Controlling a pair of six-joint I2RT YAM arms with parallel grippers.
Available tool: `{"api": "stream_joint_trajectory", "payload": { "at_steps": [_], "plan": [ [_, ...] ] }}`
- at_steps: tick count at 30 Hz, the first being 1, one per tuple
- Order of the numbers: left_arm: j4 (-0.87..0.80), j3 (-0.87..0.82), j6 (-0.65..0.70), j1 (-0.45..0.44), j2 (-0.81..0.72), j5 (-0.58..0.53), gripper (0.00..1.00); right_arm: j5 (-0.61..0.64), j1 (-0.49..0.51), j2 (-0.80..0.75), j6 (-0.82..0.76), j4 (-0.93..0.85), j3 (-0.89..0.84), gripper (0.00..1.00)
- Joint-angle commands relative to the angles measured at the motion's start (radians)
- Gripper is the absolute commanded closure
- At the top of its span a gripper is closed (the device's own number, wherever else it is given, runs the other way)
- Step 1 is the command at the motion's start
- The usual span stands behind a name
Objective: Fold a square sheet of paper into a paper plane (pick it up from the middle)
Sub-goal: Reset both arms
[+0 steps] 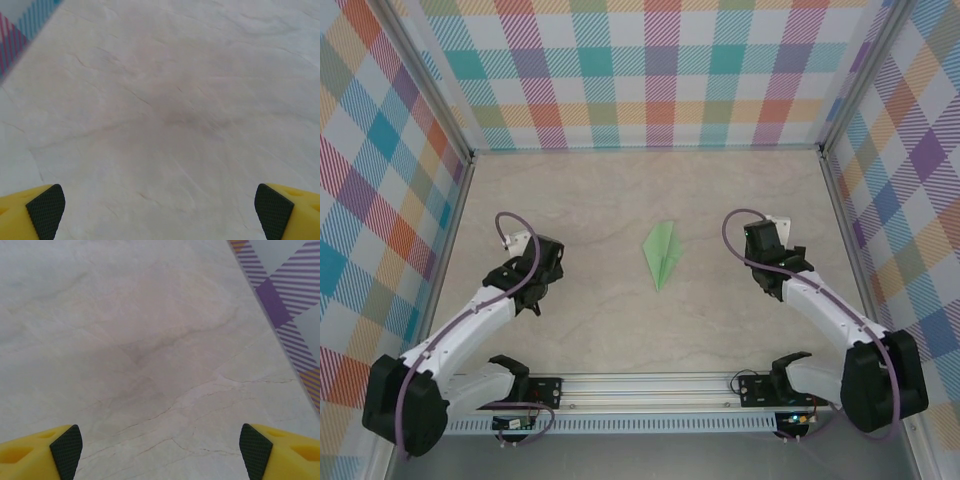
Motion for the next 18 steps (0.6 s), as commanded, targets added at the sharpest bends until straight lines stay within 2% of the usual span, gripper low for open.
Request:
{"api": "stream_joint_trajectory", "payload": {
  "at_steps": [1, 3, 6, 11, 13, 18],
  "plan": [
    [0.278, -0.045, 0.2, 0.061, 0.055, -0.067, 0.0, -0.149, -0.052, 0.068, -0.14, 0.368, -0.072, 0.15],
    [0.389, -0.058, 0.269, 0.076, 0.101, -0.067, 0.0, -0.209, -0.07, 0.117, -0.174, 0.485, -0.099, 0.15],
    [0.606, -0.099, 0.344, 0.092, 0.174, -0.002, 0.0, -0.275, -0.099, 0.191, -0.234, 0.7, -0.142, 0.15],
    [0.965, -0.193, 0.409, 0.115, 0.297, 0.098, 0.0, -0.427, -0.161, 0.249, -0.267, 0.867, -0.155, 0.15],
    [0.976, -0.189, 0.438, 0.122, 0.314, 0.132, 0.0, -0.493, -0.18, 0.284, -0.288, 0.993, -0.197, 0.14],
    [1.102, -0.23, 0.508, 0.15, 0.32, 0.202, 0.0, -0.588, -0.232, 0.296, -0.252, 1.091, -0.248, 0.13]
  ]
}}
